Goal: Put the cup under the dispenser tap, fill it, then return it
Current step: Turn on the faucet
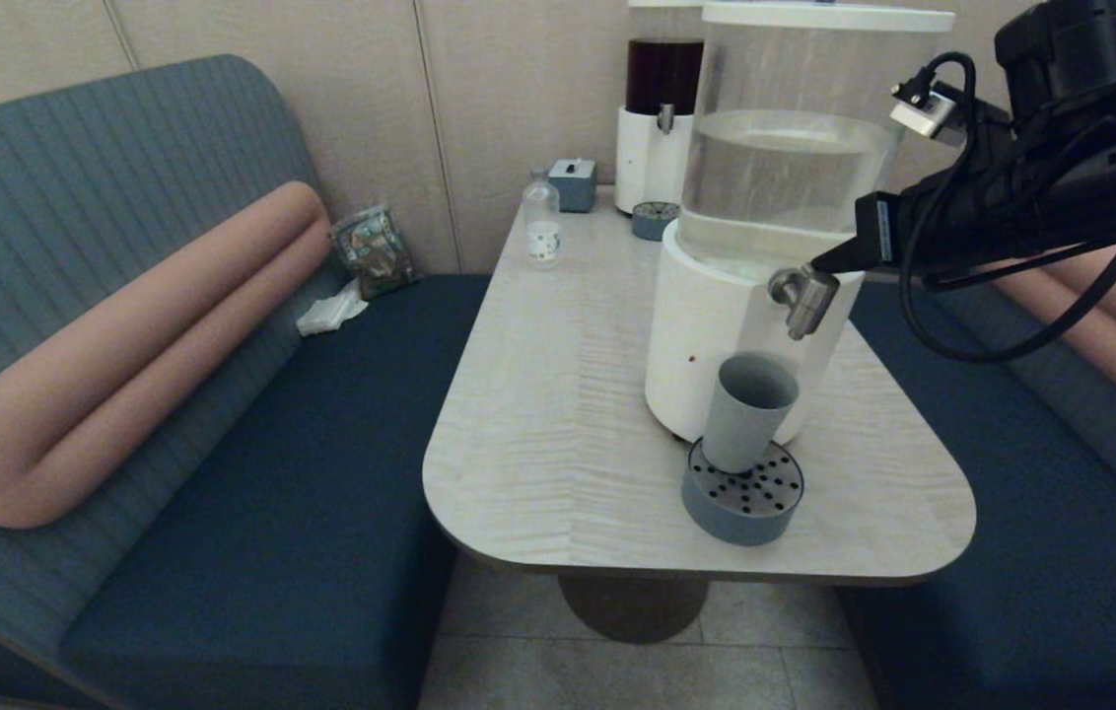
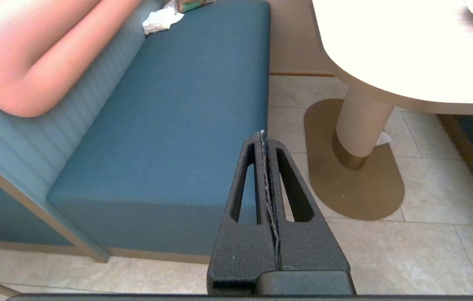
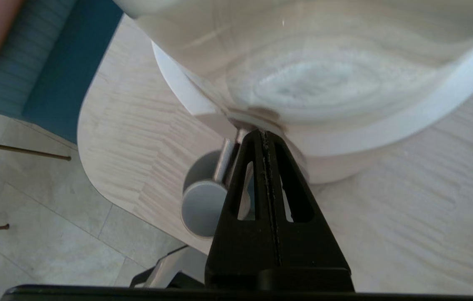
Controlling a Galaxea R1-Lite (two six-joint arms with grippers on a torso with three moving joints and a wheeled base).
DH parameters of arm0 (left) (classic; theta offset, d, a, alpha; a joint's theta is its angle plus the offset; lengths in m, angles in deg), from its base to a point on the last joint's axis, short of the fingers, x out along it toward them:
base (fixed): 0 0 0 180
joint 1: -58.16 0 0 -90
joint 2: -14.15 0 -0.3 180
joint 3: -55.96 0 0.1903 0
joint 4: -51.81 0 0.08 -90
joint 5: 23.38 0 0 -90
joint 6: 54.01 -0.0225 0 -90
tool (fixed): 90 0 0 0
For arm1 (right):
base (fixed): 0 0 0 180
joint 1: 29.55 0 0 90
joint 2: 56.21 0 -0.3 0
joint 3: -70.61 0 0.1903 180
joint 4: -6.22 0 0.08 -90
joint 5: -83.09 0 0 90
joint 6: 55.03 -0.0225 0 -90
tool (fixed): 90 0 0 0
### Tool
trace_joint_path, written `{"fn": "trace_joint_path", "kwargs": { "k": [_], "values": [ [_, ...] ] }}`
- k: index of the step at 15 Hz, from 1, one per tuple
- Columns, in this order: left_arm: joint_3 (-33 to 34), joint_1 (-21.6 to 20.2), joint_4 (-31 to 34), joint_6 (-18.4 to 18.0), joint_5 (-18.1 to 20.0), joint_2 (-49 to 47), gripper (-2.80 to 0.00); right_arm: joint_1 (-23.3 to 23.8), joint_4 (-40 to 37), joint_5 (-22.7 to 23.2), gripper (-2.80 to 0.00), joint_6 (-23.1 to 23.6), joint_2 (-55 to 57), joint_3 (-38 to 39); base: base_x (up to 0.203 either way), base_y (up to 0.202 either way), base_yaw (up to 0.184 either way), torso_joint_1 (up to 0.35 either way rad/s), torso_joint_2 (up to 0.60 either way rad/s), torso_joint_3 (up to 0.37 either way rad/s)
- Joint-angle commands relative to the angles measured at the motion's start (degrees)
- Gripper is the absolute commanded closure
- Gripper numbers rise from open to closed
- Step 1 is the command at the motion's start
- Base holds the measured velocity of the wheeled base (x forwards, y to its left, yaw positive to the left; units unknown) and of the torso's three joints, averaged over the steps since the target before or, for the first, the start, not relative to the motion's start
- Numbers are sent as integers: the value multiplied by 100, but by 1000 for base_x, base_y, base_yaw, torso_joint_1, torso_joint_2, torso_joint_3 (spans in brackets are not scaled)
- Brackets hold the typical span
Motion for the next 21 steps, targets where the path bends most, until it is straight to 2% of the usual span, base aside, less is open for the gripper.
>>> {"fn": "trace_joint_path", "kwargs": {
  "k": [1,21],
  "values": [
    [9,-2,0,1,-3,-9,0,-2,7,19,0,1,-7,0,0,0,0,0,0,0],
    [9,-2,0,1,-3,-9,0,-55,33,265,0,98,11,-9,0,0,0,0,0,0]
  ]
}}
